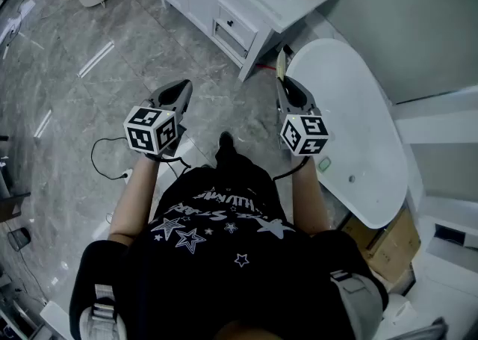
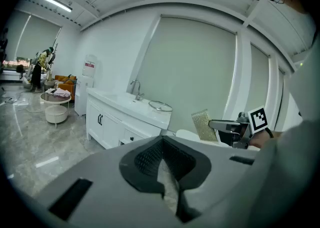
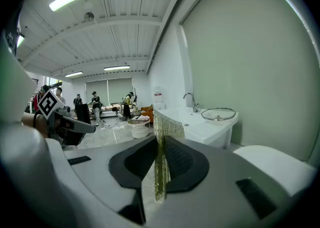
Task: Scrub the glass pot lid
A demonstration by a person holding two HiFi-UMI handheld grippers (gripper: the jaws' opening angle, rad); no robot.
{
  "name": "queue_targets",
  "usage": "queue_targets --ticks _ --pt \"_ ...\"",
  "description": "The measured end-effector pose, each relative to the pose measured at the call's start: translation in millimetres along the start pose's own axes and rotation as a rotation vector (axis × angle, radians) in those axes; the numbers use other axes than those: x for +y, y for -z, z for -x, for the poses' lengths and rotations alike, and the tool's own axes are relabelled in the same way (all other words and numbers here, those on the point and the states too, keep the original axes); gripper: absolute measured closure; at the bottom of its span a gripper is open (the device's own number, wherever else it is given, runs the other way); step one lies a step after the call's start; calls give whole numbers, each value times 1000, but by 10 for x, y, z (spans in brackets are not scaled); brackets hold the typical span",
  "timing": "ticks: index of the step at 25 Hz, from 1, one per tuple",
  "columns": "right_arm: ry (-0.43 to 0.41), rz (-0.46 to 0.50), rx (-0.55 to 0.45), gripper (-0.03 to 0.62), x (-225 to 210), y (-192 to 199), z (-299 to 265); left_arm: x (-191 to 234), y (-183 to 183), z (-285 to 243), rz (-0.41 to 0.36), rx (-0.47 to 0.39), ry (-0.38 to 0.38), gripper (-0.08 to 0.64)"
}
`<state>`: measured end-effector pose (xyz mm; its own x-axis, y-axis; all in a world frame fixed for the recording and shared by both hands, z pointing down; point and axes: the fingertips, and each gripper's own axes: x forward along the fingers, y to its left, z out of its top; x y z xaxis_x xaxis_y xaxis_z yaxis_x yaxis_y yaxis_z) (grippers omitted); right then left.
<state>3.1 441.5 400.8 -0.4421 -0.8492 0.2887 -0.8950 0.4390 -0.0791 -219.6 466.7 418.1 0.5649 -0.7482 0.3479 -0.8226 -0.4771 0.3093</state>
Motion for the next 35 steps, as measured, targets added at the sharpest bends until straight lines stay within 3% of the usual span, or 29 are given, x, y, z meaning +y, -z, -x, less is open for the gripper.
queue_targets --ticks 12,25,35 --pt "1 23 9 534 202 54 117 -22 48 166 -8 -13 0 552" --pt "-45 26 28 532 490 221 84 94 299 401 50 -14 -23 552" --pt "-61 8 41 532 260 175 -574 461 145 12 62 -7 -32 552"
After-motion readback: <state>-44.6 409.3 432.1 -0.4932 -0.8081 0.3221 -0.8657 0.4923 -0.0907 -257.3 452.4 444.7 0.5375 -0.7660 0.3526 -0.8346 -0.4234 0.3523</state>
